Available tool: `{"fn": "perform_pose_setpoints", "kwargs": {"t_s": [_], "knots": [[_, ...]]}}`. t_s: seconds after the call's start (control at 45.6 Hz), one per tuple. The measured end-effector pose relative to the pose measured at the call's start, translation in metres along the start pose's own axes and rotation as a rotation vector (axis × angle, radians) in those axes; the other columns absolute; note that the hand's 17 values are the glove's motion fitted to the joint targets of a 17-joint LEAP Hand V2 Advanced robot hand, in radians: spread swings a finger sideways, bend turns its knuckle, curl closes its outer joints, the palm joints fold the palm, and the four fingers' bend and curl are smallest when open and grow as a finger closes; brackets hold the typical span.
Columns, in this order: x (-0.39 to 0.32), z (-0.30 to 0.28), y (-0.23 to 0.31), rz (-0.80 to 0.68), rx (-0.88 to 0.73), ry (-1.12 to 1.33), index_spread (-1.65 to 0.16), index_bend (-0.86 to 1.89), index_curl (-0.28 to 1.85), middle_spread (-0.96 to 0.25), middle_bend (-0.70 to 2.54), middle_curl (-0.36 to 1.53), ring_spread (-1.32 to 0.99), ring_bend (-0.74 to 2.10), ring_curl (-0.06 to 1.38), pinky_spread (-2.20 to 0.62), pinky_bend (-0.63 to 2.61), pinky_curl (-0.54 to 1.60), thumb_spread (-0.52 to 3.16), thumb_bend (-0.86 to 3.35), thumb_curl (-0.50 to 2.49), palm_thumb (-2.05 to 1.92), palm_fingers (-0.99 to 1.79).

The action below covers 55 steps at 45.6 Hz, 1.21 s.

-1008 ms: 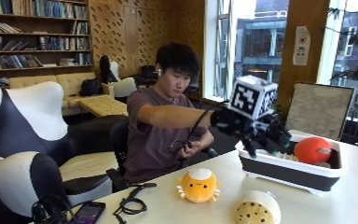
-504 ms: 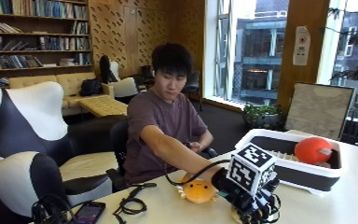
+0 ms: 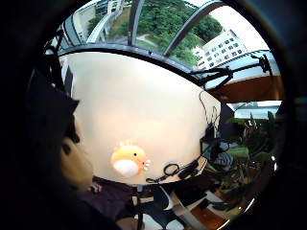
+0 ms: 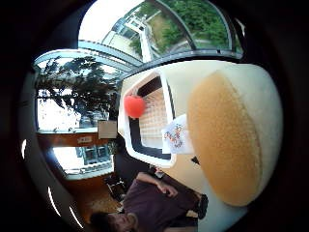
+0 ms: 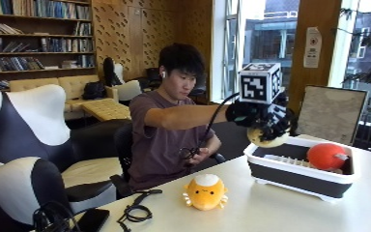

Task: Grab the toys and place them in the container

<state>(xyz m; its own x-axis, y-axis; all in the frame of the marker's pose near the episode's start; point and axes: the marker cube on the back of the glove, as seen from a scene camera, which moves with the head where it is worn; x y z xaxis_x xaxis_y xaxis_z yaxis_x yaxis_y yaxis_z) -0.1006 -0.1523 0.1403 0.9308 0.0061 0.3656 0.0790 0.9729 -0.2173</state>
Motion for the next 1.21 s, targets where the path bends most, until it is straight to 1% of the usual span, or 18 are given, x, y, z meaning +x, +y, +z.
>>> {"fn": "perform_pose_setpoints", "kwargs": {"t_s": [0.197,0.219,0.241,0.263,0.285,0.394,0.504,0.526,0.614,0.701,0.723,0.745,0.767,0.833,0.855,0.92,1.03,1.205], "knots": [[-0.091,-0.036,0.010,-0.112,0.013,0.087,-0.45,0.47,0.35,-0.45,0.74,0.54,-0.45,1.12,0.67,-0.36,1.15,0.48,0.61,0.17,0.82,0.74,0.86],[-0.101,-0.037,0.010,-0.122,0.011,0.093,-0.44,0.47,0.35,-0.48,0.55,0.48,-0.46,1.13,0.68,-0.36,1.22,0.51,0.65,0.20,0.82,0.76,0.65],[-0.111,-0.037,0.011,-0.134,0.010,0.096,-0.45,0.51,0.39,-0.47,0.73,0.57,-0.45,1.15,0.70,-0.35,1.18,0.51,0.60,0.17,0.83,0.74,0.83],[-0.122,-0.037,0.011,-0.149,0.009,0.099,-0.46,0.50,0.38,-0.47,0.74,0.56,-0.46,1.14,0.69,-0.36,1.17,0.50,0.59,0.17,0.83,0.74,0.84],[-0.132,-0.036,0.012,-0.167,0.010,0.105,-0.46,0.49,0.37,-0.51,0.54,0.49,-0.47,1.15,0.69,-0.36,1.24,0.52,0.63,0.19,0.84,0.76,0.63],[-0.169,-0.022,0.010,-0.249,0.042,0.216,-0.46,0.54,0.44,-0.55,0.47,0.51,-0.48,1.19,0.73,-0.36,1.32,0.54,0.65,0.18,0.86,0.76,0.58],[-0.203,0.005,0.009,-0.219,0.022,0.290,-0.46,0.56,0.47,-0.59,0.44,0.52,-0.50,1.22,0.74,-0.35,1.35,0.55,0.66,0.18,0.88,0.75,0.56],[-0.210,0.011,0.010,-0.234,0.011,0.285,-0.47,0.58,0.49,-0.60,0.63,0.60,-0.49,1.22,0.74,-0.35,1.29,0.53,0.61,0.15,0.89,0.74,0.77],[-0.242,0.027,0.022,-0.397,-0.060,0.119,-0.48,0.56,0.50,-0.61,0.70,0.64,-0.49,1.20,0.73,-0.35,1.26,0.52,0.57,0.14,0.91,0.73,0.77],[-0.247,0.047,0.020,-0.305,-0.147,0.233,-0.47,0.56,0.55,-0.60,0.72,0.69,-0.48,1.22,0.75,-0.35,1.29,0.54,0.54,0.12,0.93,0.72,0.72],[-0.249,0.054,0.021,-0.286,-0.202,0.260,-0.47,0.54,0.55,-0.60,0.70,0.69,-0.47,1.21,0.75,-0.35,1.29,0.53,0.54,0.10,0.93,0.71,0.66],[-0.253,0.061,0.023,-0.290,-0.268,0.259,-0.46,0.55,0.57,-0.59,0.47,0.62,-0.48,1.24,0.76,-0.35,1.37,0.56,0.58,0.12,0.93,0.73,0.45],[-0.257,0.066,0.026,-0.311,-0.333,0.234,-0.44,0.45,0.56,-0.57,0.55,0.66,-0.45,1.21,0.76,-0.34,1.33,0.55,0.63,0.08,0.91,0.67,0.38],[-0.263,0.072,0.032,-0.335,-0.447,0.168,-0.39,0.41,0.58,-0.47,0.42,0.63,-0.40,1.15,0.75,-0.29,1.31,0.55,0.82,-0.01,0.86,0.49,0.08],[-0.260,0.073,0.031,-0.311,-0.452,0.188,-0.36,0.28,0.54,-0.38,0.33,0.60,-0.35,1.03,0.72,-0.23,1.32,0.56,0.88,-0.06,0.81,0.41,-0.27],[-0.243,0.067,0.028,-0.249,-0.409,0.292,-0.31,0.12,0.47,-0.22,0.22,0.55,-0.24,0.75,0.64,-0.14,1.34,0.52,0.96,-0.11,0.72,0.23,-0.52],[-0.200,0.034,0.031,-0.214,-0.319,0.416,-0.27,0.04,0.36,-0.07,0.12,0.48,-0.13,0.53,0.54,-0.05,1.26,0.46,1.04,-0.07,0.63,0.09,-0.45],[-0.133,-0.023,0.066,-0.294,-0.249,0.287,-0.25,0.07,0.29,0.01,0.12,0.41,-0.03,0.39,0.46,0.02,1.13,0.41,1.12,-0.03,0.53,0.03,-0.33]]}}
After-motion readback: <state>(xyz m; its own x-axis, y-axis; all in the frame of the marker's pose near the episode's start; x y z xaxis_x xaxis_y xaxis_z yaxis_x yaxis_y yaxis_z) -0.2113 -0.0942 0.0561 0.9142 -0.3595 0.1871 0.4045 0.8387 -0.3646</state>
